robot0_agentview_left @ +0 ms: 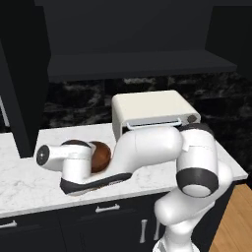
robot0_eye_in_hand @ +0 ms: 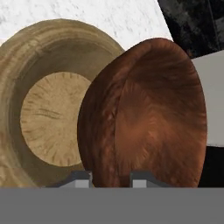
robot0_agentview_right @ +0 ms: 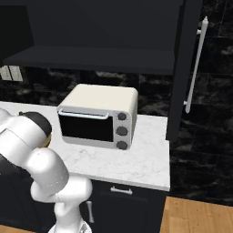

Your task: Pick up the bowls on the counter and stack them on top of one another in the open cabinet. Place the smaller bowl on top of the larger bowl.

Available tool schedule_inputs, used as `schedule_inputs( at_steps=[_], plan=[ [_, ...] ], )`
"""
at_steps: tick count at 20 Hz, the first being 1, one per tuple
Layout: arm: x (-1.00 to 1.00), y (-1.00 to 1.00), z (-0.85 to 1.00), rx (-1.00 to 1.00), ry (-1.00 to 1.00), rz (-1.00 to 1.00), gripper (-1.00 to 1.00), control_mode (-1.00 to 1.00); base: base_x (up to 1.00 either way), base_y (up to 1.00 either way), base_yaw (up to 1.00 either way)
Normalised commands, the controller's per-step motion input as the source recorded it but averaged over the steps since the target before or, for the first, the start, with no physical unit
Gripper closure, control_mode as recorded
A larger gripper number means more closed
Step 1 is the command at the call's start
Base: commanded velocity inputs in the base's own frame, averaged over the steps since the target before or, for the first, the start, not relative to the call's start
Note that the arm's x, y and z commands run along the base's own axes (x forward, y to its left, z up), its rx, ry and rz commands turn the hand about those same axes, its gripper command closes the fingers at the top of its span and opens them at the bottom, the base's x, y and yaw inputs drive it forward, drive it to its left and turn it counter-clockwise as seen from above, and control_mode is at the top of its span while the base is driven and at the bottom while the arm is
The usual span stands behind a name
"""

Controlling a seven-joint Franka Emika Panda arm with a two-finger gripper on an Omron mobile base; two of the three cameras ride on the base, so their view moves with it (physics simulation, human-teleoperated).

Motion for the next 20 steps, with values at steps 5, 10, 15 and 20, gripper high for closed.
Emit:
schedule_inputs(
  at_steps=[5,10,15,20],
  plan=[
    [0.21,0.10,-0.08,0.00,0.00,0.02,1.00,-1.00,0.00,0.00,0.00],
    [0.00,0.18,-0.33,0.00,0.00,0.03,-1.00,-1.00,0.00,0.00,0.00],
    [0.23,0.13,-0.19,0.00,0.00,0.01,-1.00,-1.00,0.00,0.00,0.00],
    [-0.31,0.17,0.13,0.00,-0.02,0.00,-1.00,-1.00,0.00,0.00,0.00]
  ],
)
